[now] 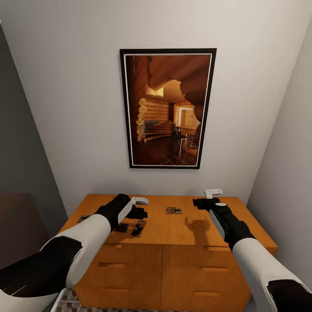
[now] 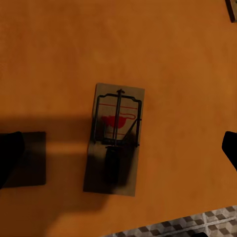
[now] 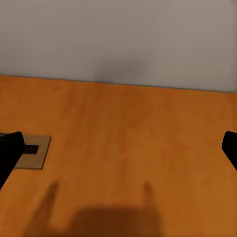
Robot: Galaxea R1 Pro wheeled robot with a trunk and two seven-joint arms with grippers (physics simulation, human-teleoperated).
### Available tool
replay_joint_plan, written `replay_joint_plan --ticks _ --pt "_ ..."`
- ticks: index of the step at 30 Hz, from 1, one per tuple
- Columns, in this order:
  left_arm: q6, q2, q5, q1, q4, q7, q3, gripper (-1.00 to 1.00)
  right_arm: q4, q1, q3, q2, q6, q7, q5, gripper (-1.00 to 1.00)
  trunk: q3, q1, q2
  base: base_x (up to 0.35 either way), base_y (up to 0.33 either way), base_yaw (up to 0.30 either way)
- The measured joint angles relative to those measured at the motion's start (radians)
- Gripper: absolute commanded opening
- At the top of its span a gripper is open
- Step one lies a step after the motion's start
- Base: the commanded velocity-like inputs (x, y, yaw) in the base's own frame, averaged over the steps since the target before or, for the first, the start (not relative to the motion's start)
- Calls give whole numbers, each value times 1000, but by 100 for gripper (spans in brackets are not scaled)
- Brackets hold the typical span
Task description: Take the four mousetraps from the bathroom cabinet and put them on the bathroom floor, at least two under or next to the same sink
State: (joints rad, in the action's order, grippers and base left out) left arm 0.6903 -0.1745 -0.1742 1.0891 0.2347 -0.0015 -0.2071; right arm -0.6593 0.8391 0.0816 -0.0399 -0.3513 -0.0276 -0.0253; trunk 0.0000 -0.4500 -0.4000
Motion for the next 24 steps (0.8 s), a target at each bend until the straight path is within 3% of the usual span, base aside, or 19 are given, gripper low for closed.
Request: replay_joint_plan --ticks 24 --pt "0 0 1 0 0 0 -2 100 1 0 -2 -1 37 0 -4 100 0 0 0 0 0 0"
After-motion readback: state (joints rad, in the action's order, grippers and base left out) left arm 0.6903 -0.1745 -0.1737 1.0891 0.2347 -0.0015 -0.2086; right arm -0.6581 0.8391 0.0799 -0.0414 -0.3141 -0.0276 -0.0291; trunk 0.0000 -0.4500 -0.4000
